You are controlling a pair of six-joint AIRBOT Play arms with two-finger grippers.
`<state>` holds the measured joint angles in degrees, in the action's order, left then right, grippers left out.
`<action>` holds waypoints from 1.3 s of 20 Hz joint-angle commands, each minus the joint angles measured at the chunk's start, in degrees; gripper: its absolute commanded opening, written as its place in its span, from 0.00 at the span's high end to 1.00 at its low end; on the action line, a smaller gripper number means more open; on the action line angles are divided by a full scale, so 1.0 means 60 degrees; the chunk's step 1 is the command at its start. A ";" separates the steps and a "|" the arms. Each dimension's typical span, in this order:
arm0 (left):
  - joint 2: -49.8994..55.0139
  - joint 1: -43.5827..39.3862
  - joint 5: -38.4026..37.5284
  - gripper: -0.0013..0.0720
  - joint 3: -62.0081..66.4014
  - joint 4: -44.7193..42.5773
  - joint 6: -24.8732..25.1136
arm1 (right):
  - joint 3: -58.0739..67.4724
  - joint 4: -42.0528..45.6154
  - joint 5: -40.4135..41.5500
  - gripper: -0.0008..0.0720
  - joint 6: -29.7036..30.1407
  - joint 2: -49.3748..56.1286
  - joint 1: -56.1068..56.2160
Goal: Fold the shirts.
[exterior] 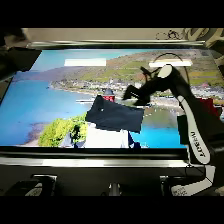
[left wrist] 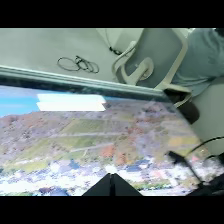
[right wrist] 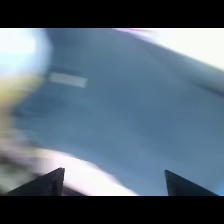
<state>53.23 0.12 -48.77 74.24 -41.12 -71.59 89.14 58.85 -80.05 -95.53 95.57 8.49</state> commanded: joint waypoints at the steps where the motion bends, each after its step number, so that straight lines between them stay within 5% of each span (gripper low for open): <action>1: 0.0047 0.0044 -0.0313 0.94 0.0000 -0.0627 -0.0182 | -0.1271 0.2714 -0.1563 0.07 -0.0215 -0.0430 -0.1049; 5: 0.0087 0.0033 -0.0612 0.94 0.0000 -0.0627 -0.0186 | -0.3479 -0.0710 0.1366 0.07 0.0372 -0.0175 -0.1071; 10: 0.0091 0.0033 -0.0794 0.94 0.0000 -0.0627 -0.0182 | -0.3541 -0.2106 0.1843 0.11 0.0707 0.0583 -0.1071; 11: 0.0091 0.0036 -0.0794 0.94 0.0000 -0.0627 -0.0182 | -0.3541 -0.2521 0.1851 0.40 0.0951 0.0623 -0.1071; 12: 0.0095 0.0036 -0.0790 0.94 0.0000 -0.0630 -0.0178 | -0.3523 -0.2943 0.1953 0.85 0.1239 0.0605 -0.1075; 13: 0.0095 0.0036 -0.0790 0.94 0.0000 -0.0630 -0.0178 | -0.3340 -0.3366 0.1665 0.96 0.1599 0.0539 -0.1162; 16: 0.0113 0.0036 -0.0761 0.94 0.0000 -0.0805 -0.0168 | -0.1770 -0.3497 0.0379 0.96 0.2142 -0.0168 -0.1898; 21: 0.0182 0.0036 -0.0761 0.94 0.0000 -0.1024 -0.0146 | 0.1126 -0.0831 -0.0441 0.96 0.0117 -0.1738 -0.4575; 26: 0.0222 0.0036 -0.0758 0.94 0.0000 -0.1024 -0.0138 | 0.2419 -0.0769 -0.1545 0.96 -0.0452 -0.2393 -0.7293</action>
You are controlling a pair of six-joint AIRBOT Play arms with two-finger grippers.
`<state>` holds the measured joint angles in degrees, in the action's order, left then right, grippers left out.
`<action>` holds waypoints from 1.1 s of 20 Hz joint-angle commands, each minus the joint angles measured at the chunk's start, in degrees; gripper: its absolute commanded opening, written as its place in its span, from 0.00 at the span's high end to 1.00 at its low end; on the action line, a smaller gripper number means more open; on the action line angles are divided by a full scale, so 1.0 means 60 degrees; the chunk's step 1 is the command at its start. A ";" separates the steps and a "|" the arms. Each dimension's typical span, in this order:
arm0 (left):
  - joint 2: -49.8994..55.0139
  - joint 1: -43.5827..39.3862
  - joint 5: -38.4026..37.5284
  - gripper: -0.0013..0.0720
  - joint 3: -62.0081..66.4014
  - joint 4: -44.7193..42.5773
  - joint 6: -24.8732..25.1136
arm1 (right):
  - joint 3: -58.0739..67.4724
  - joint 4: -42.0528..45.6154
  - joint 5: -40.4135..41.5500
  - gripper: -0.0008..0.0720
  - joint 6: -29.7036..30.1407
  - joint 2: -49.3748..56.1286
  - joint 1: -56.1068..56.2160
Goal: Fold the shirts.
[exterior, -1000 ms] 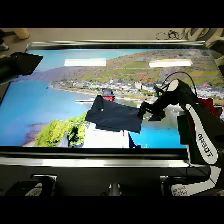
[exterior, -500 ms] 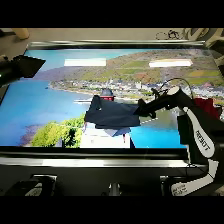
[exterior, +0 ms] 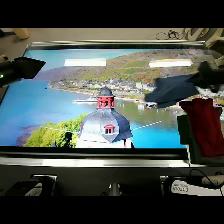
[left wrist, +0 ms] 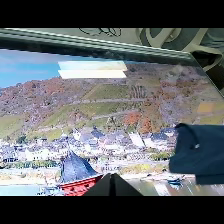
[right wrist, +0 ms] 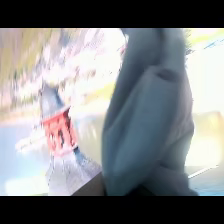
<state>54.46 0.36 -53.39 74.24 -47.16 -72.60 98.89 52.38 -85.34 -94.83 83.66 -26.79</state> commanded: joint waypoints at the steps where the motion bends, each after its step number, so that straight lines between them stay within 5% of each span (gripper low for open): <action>1: 0.0018 -0.0004 0.0011 0.94 0.0000 -0.0018 0.0055 | 0.0922 0.0295 -0.0783 0.96 -0.0732 -0.0517 -0.1810; 10: 0.0018 -0.0004 0.0007 0.94 0.0000 -0.0018 0.0357 | 0.1410 0.0674 -0.1912 0.96 -0.1978 -0.1100 -0.4175; 12: 0.0018 -0.0004 0.0011 0.94 0.0000 -0.0018 0.0470 | 0.1355 0.2244 -0.3464 0.96 -0.1606 -0.1096 -0.4229; 19: 0.0018 -0.0004 0.0076 0.94 0.0000 -0.0015 0.0463 | -0.2947 0.6655 -0.3472 0.96 -0.0463 -0.1953 -0.4229; 22: 0.0018 -0.0004 0.0080 0.94 0.0000 -0.0015 0.0459 | -0.4579 0.6881 -0.2841 0.96 -0.0372 -0.1949 -0.4229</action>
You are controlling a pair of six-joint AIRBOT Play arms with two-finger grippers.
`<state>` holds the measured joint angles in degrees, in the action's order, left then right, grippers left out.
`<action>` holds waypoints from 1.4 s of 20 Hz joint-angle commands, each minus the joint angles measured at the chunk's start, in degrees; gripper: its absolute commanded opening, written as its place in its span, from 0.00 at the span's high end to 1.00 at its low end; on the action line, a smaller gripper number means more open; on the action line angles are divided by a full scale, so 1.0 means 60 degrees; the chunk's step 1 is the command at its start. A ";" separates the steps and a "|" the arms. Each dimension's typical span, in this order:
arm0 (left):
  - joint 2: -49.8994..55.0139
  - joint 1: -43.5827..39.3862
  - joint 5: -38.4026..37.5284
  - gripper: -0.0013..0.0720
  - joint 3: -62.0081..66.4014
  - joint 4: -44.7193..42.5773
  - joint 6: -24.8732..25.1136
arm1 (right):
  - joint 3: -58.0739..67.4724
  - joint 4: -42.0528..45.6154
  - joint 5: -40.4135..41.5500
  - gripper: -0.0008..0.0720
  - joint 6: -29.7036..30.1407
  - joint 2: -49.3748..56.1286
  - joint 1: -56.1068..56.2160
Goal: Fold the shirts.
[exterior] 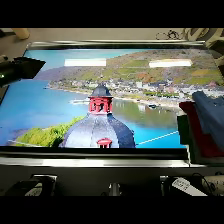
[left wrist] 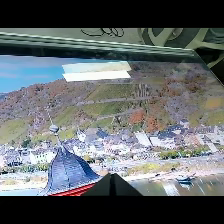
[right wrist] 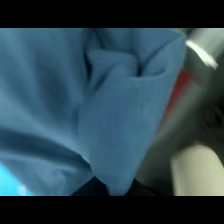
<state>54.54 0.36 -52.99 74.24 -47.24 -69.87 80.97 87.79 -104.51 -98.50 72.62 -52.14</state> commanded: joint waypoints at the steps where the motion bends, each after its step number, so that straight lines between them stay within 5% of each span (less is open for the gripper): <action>1: 0.0004 -0.0004 0.0015 0.94 0.0000 0.0000 0.0004 | -0.1912 0.0969 0.0703 0.96 0.0248 -0.0109 -0.0004; 4: 0.0004 -0.0004 0.0015 0.94 0.0000 0.0000 0.0004 | -0.2116 0.0987 0.1195 0.95 0.0288 -0.0102 -0.0004; 5: 0.0004 -0.0004 0.0015 0.94 0.0000 0.0000 0.0004 | -0.2113 0.0987 0.1242 0.74 0.0328 -0.0102 -0.0004; 6: 0.0004 -0.0004 0.0015 0.94 0.0000 0.0004 0.0004 | -0.2073 0.0991 0.1435 0.26 0.0667 -0.0102 -0.0004; 7: 0.0004 -0.0004 0.0015 0.94 0.0000 0.0004 0.0004 | -0.1861 0.0987 0.1402 0.02 0.1049 -0.0102 -0.0004; 12: 0.0364 -0.0047 -0.0055 0.95 0.0605 -0.1198 -0.0127 | 0.2193 0.0896 0.3158 0.07 0.1592 -0.0098 0.0652; 15: 0.2186 -0.0681 -0.1424 0.95 0.2433 -0.5734 -0.2087 | 0.3756 0.0823 0.4889 0.10 0.1698 -0.0098 0.3534; 17: 0.3625 -0.1348 -0.3093 0.94 0.3377 -0.8568 -0.3180 | 0.3756 0.1060 0.4659 0.10 0.1020 0.0117 0.6145; 18: 0.4098 -0.1519 -0.3723 0.78 0.3432 -0.8859 -0.3475 | 0.3745 0.1177 0.4248 0.10 0.0721 0.0404 0.7267; 19: 0.4466 -0.1592 -0.4546 0.25 0.3333 -0.8517 -0.3694 | 0.3745 0.1217 0.3665 0.09 0.0379 0.0816 0.8240; 20: 0.4630 -0.1628 -0.5187 0.05 0.3053 -0.7941 -0.3657 | 0.3745 0.1045 0.2980 0.06 -0.0073 0.1279 0.8859; 22: 0.4153 -0.1643 -0.4481 0.08 0.1548 -0.6830 -0.3381 | 0.3741 -0.0208 0.1610 0.06 -0.0466 0.2200 0.9202; 24: 0.3388 -0.1617 -0.2998 0.08 0.0113 -0.7067 -0.4306 | 0.3730 -0.1035 0.1137 0.06 -0.0539 0.2878 0.9202; 28: 0.3275 -0.1610 -0.2827 0.08 -0.0007 -0.7413 -0.3821 | 0.3734 -0.1013 0.1264 0.06 -0.0725 0.3082 0.9202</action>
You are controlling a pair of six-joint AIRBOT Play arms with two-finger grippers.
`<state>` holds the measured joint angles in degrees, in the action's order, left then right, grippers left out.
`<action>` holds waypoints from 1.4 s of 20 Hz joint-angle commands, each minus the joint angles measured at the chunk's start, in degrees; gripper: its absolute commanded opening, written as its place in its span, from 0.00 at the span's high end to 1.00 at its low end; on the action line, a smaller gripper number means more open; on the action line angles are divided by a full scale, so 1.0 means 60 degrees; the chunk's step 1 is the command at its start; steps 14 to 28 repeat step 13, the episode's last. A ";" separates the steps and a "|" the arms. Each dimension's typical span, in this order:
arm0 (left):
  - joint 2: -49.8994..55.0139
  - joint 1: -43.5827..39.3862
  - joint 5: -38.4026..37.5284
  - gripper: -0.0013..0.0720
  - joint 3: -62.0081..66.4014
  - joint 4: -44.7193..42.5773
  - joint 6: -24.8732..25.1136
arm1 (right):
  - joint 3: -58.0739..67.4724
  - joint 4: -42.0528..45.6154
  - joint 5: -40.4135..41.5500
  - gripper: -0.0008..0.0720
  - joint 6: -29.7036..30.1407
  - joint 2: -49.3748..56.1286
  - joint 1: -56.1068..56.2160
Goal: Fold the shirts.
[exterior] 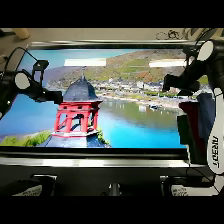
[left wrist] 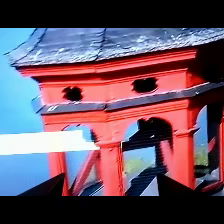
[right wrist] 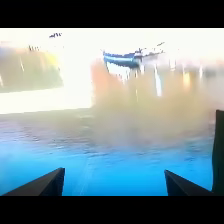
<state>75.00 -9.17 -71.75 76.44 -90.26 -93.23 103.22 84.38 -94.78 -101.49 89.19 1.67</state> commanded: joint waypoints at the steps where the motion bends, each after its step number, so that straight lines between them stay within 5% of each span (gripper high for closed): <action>1: -0.0135 -0.0022 0.0291 0.08 -0.0361 -0.0244 0.0069 | 0.0025 -0.0452 -0.0401 0.06 -0.0226 0.0313 0.0233; 28: -0.0022 -0.0022 0.0295 0.08 -0.0361 -0.0240 0.0069 | 0.0025 -0.0452 -0.0393 0.07 -0.0226 0.0313 0.0233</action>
